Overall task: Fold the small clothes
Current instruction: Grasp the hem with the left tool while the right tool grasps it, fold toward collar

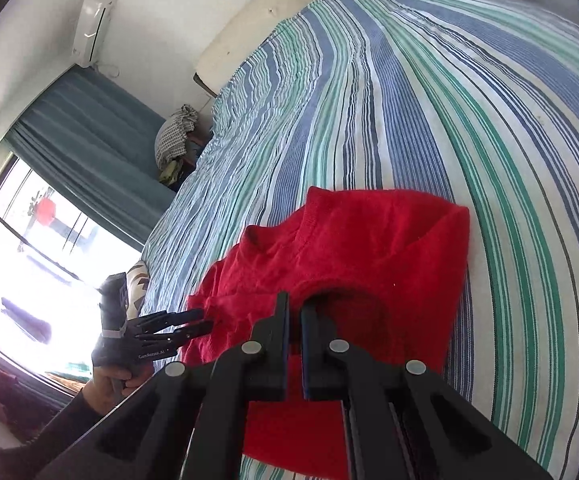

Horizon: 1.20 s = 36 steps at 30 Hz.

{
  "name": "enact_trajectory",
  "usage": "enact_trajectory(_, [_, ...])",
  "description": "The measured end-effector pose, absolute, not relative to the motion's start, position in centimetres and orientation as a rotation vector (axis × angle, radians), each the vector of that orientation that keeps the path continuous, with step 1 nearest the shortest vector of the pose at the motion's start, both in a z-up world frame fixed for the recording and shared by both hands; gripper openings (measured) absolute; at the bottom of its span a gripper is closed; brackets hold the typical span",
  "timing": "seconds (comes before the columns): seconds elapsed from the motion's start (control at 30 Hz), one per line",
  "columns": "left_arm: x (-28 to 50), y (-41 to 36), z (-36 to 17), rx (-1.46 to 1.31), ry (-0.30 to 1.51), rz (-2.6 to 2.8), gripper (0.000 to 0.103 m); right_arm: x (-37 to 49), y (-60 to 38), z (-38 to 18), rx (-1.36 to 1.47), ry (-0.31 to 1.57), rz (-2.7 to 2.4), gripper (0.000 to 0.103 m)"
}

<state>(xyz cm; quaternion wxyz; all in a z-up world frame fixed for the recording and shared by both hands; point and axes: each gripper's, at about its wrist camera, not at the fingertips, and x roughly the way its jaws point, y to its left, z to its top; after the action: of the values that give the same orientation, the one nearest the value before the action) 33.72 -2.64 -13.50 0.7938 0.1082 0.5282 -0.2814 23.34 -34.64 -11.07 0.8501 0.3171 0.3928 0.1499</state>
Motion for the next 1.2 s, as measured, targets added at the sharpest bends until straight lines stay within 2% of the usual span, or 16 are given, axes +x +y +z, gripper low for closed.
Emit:
enact_trajectory(0.1, [33.5,-3.3,-14.1,0.275,1.153,-0.61,0.047,23.3,-34.1,-10.6,0.651,0.826,0.319,0.005])
enact_trajectory(0.2, [34.3,-2.9,-14.7,0.226,1.18,-0.576,0.034,23.0,-33.9,-10.2,0.651,0.819,0.32,0.005])
enact_trajectory(0.23, [34.4,-2.6,-14.7,0.195,1.182,-0.575,0.016,22.9,-33.9,-10.0,0.65,0.817,0.32,0.005])
enact_trajectory(0.27, [34.4,-2.4,-14.5,0.171,1.184,-0.577,0.004,22.8,-33.9,-9.9,0.649,0.817,0.318,0.005])
enact_trajectory(0.37, [33.5,-1.7,-12.9,0.167,1.108,-0.543,0.002,22.3,-34.1,-9.4,0.652,0.817,0.319,0.005])
enact_trajectory(0.53, [34.5,1.7,-8.0,-0.016,0.975,-0.466,0.002,23.6,-35.0,-8.3,0.689,0.806,0.324,0.005])
enact_trajectory(0.7, [40.7,2.3,-9.7,-0.075,0.99,-0.293,0.002,29.9,-36.8,-10.4,0.814,0.834,0.238,0.005])
enact_trajectory(0.8, [43.8,2.0,-13.8,-0.076,1.12,-0.165,0.012,33.5,-36.9,-13.6,0.82,0.928,0.16,0.011])
enact_trajectory(0.83, [44.3,2.3,-14.7,-0.079,1.154,-0.119,0.015,34.0,-36.8,-14.2,0.796,0.95,0.115,0.021])
enact_trajectory(0.87, [44.4,2.9,-14.8,-0.088,1.151,-0.089,0.019,34.0,-36.8,-14.6,0.784,0.953,0.091,0.037])
enact_trajectory(0.9, [43.9,3.6,-14.4,-0.106,1.117,-0.066,0.022,33.6,-36.9,-14.4,0.781,0.94,0.082,0.041])
enact_trajectory(0.97, [42.4,5.3,-12.8,-0.133,1.047,-0.062,0.044,32.3,-36.6,-13.1,0.742,0.901,0.097,0.041])
enact_trajectory(1.1, [37.2,6.4,-9.7,-0.069,0.938,-0.135,0.05,28.2,-33.1,-9.8,0.497,0.871,0.27,0.041])
enact_trajectory(1.17, [33.5,5.9,-9.9,-0.034,0.94,-0.238,0.062,25.6,-31.0,-10.2,0.378,0.91,0.366,0.044])
enact_trajectory(1.2, [31.9,5.4,-10.8,0.007,0.964,-0.258,0.063,24.4,-30.2,-11.2,0.32,0.955,0.377,0.044])
